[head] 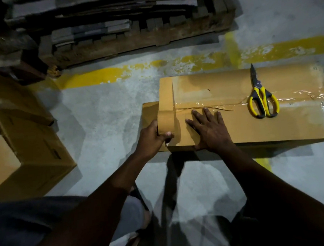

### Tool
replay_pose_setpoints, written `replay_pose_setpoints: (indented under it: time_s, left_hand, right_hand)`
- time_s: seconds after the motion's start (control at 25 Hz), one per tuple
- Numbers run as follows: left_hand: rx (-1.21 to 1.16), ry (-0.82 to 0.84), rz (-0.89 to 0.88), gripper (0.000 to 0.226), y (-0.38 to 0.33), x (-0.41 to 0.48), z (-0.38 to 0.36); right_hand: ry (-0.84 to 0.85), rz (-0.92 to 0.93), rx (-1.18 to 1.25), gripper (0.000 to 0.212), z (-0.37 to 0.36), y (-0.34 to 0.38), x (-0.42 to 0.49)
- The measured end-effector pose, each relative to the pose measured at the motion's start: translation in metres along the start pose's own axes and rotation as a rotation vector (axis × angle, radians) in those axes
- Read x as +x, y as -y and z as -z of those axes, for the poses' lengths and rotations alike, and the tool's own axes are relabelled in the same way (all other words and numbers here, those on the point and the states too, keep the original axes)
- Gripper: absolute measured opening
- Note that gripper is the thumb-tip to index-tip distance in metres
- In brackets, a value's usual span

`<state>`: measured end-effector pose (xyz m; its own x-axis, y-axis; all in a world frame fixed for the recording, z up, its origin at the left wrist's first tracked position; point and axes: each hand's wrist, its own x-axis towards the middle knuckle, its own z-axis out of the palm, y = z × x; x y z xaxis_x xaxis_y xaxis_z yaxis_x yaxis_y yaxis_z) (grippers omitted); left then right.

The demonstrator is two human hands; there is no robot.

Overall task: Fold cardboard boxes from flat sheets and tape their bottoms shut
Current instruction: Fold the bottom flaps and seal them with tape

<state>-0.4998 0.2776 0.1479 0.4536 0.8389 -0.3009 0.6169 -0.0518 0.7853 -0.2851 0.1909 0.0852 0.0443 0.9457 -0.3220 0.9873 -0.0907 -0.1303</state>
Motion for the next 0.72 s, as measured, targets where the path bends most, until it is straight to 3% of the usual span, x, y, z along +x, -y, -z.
replay_pose_setpoints:
  time_s: [0.16, 0.28, 0.56, 0.72]
  left_hand:
    - [-0.170, -0.024, 0.110, 0.037, 0.003, -0.020, -0.006]
    - [-0.046, 0.035, 0.109, 0.049, 0.011, -0.028, -0.010]
    - [-0.255, -0.129, 0.196, 0.010, 0.015, -0.054, -0.024]
    - [-0.242, -0.120, 0.305, 0.017, 0.040, -0.075, -0.044]
  right_hand:
    - [0.012, 0.013, -0.010, 0.115, 0.001, -0.002, 0.003]
    - [0.003, 0.015, -0.012, 0.115, -0.002, -0.002, 0.003]
    - [0.011, 0.022, -0.013, 0.112, 0.004, -0.002, 0.005]
    - [0.020, 0.018, -0.001, 0.111, 0.006, 0.000, 0.006]
